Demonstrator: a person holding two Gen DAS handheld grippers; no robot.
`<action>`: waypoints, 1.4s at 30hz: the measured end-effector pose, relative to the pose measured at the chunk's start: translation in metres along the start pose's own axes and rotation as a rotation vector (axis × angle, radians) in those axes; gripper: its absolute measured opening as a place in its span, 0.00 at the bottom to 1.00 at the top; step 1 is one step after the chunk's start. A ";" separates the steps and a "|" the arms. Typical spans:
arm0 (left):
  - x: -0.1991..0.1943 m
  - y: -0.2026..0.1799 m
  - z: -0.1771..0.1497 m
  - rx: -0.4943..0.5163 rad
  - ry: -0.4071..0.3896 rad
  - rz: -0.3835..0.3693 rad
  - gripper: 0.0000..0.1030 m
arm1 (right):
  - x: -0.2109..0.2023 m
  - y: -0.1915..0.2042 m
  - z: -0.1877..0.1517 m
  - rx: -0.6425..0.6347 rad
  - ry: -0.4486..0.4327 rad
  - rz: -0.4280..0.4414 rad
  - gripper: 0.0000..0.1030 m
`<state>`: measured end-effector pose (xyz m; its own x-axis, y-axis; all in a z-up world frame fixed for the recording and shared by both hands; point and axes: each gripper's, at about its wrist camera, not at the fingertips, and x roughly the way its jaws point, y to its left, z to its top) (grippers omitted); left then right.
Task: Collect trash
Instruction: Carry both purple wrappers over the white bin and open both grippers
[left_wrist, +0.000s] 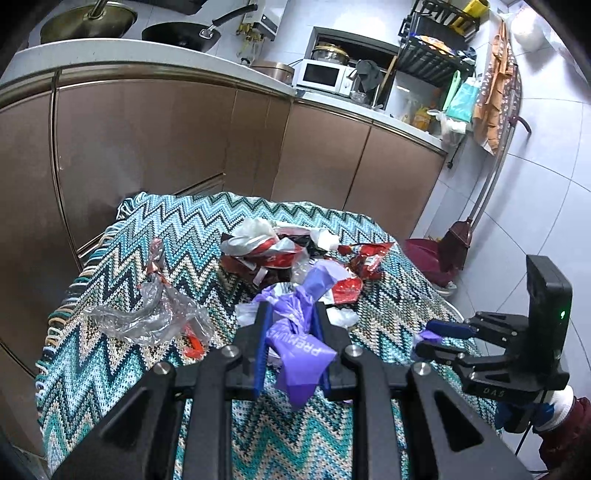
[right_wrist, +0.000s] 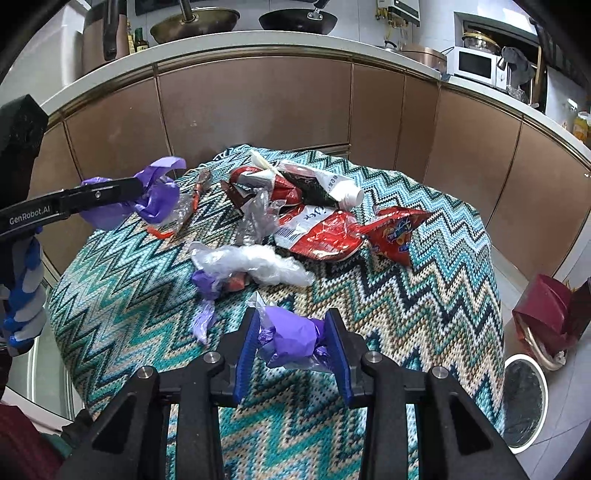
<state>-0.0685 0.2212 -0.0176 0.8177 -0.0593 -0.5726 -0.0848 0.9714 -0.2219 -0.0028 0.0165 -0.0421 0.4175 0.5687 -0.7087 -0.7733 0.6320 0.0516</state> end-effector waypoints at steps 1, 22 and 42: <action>-0.001 -0.003 -0.001 0.004 0.002 0.002 0.20 | 0.002 -0.001 -0.002 0.006 0.003 0.002 0.33; 0.065 -0.141 0.045 0.206 0.081 -0.158 0.20 | -0.083 -0.105 -0.022 0.198 -0.188 -0.155 0.33; 0.371 -0.448 0.057 0.350 0.416 -0.380 0.22 | -0.070 -0.413 -0.151 0.745 -0.112 -0.472 0.37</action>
<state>0.3051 -0.2227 -0.0857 0.4600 -0.4279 -0.7780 0.4135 0.8786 -0.2388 0.2148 -0.3636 -0.1198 0.6885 0.1859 -0.7011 -0.0136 0.9698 0.2437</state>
